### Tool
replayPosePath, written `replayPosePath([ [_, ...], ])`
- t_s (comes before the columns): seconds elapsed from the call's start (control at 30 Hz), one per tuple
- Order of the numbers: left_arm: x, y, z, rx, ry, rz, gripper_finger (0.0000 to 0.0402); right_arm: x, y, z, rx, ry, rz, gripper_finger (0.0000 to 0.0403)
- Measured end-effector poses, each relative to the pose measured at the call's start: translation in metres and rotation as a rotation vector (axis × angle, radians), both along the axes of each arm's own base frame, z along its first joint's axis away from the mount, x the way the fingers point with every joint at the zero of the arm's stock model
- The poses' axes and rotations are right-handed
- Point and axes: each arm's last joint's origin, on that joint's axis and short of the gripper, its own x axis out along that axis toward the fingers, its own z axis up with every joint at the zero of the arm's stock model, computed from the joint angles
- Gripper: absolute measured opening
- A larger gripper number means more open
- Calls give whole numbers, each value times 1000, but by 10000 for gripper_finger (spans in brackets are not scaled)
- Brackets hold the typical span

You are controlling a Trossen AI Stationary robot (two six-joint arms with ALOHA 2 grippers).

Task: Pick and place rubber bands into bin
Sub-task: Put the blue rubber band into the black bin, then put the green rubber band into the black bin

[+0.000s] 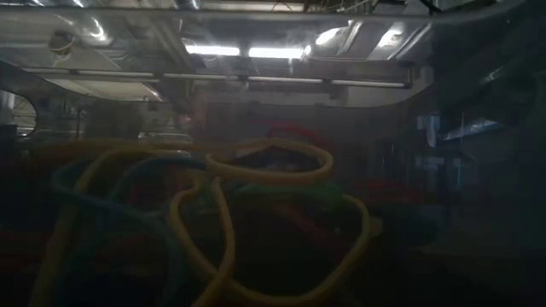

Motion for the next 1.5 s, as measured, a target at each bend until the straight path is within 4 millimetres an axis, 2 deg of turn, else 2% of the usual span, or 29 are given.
replayPosePath([
  [0.23, -3, -33, -16, -26, 20, -69, 3, 1, 0, 1, 3, -9, 0, 18],
  [0.47, 7, -55, -56, 10, 147, -121, 3, 4, 2, 3, 21, -52, 0, 18],
  [0.73, 32, -58, -119, 40, 374, -131, 3, 6, 2, 5, 38, -83, -6, 18],
  [0.97, 53, -47, -157, 25, 496, -112, 3, 6, 2, 5, 68, -88, -38, 18],
  [1.17, 61, -34, -164, 39, 517, -68, 17, 6, 2, 5, 66, -85, -38, 18],
  [1.37, 67, -20, -162, 26, 539, -43, 65, 4, 2, 4, 57, -66, -37, 18],
  [1.5, 68, -15, -160, -38, 597, -92, 99, 4, 1, 3, 52, -55, -36, 18],
])
